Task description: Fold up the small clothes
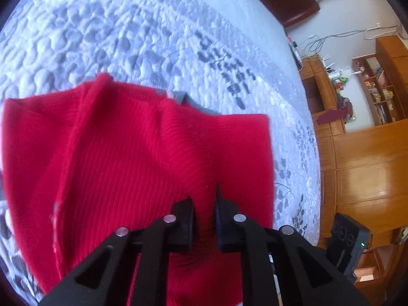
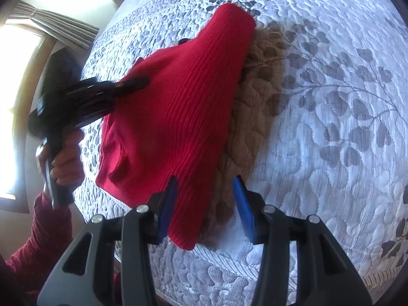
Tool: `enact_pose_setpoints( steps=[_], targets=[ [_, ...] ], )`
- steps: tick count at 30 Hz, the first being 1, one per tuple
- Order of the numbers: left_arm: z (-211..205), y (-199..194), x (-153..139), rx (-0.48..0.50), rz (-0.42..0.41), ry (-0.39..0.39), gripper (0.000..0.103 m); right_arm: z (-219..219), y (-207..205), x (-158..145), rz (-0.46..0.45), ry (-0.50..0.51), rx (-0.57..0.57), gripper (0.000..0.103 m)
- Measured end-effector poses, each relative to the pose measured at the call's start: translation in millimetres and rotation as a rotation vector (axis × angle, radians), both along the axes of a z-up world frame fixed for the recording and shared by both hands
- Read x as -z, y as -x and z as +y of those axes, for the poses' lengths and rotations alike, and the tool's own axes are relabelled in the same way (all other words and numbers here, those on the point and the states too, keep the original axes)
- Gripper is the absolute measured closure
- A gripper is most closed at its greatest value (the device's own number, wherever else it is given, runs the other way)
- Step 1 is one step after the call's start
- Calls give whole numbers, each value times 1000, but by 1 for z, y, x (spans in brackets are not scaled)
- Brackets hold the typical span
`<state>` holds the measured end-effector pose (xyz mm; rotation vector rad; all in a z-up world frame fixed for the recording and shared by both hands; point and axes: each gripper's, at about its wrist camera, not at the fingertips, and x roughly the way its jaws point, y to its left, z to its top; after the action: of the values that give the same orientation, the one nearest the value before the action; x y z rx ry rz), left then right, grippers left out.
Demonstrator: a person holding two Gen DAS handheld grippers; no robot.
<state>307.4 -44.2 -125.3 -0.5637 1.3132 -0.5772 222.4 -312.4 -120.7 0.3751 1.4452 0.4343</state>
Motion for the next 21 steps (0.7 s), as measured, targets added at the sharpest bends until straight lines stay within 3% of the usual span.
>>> enact_pose_setpoints(
  steps=[4,10,15,19,21],
  targets=[
    [24,7,-14,-28,-19,23,92,-4,1,-4,-5,-3,8,58],
    [89,-1,-17,-125,41,97,92,-2,3,-8,-13,-3,-5,58],
    [118,-7,-12,-131,79,47,92,9,2,-5,-9,-3,-20,58],
    [103,-9,17,-82,154,-16,89,21,-1,-1,-4,21,-36,58],
    [102,-3,17,-80,145,-9,86,28,1,-2,-8,19,-55,57]
  ],
)
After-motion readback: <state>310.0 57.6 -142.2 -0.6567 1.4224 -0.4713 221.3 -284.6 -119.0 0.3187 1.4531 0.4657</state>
